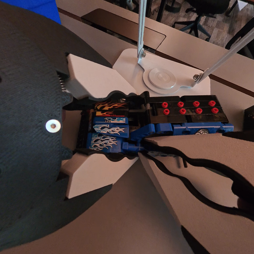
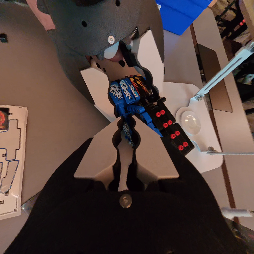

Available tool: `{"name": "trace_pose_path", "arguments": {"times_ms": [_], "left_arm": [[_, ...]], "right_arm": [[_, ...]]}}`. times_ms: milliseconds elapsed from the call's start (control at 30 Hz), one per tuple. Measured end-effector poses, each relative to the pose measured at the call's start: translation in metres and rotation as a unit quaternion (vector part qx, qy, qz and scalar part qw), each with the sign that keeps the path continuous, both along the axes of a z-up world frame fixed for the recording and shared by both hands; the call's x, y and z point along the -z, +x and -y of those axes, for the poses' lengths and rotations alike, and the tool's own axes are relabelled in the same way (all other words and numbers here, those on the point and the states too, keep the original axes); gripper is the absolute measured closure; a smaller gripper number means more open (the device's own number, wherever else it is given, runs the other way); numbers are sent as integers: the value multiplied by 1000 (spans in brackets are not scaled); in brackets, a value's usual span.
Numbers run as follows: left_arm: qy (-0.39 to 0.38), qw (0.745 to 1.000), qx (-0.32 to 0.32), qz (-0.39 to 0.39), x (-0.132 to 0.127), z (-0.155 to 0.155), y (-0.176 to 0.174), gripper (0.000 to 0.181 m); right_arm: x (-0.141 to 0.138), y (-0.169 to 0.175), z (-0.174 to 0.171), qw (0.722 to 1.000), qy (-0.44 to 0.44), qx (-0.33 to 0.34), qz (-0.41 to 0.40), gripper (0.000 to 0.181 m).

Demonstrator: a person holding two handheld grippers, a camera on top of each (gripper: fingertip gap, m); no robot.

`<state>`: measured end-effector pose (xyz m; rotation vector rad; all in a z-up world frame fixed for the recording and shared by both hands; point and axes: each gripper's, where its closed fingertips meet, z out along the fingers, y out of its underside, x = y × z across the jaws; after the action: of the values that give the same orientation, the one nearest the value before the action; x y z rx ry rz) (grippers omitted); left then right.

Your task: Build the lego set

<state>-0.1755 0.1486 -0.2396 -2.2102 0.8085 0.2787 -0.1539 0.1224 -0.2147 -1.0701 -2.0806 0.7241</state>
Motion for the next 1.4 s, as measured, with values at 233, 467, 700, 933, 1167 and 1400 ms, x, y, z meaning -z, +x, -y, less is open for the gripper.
{"name": "trace_pose_path", "arguments": {"times_ms": [233,467,700,933,1167,1400], "left_arm": [[2,1000,27,-3,-1,3,3,103],[8,999,39,15,-8,4,5,97],[20,998,51,30,-18,3,12,98],[23,998,30,42,-18,-1,12,100],[25,999,28,25,-20,-4,7,105],[-48,996,62,34,-13,-11,9,92]], "right_arm": [[-2,10,3,998,55,-16,-10,169],[-12,40,-12,997,69,1,-17,166],[2,31,-23,996,84,36,-18,170],[2,28,-31,993,91,61,-33,177],[1,26,-36,992,90,71,-44,177],[1,22,-36,992,91,76,-52,177]]}}
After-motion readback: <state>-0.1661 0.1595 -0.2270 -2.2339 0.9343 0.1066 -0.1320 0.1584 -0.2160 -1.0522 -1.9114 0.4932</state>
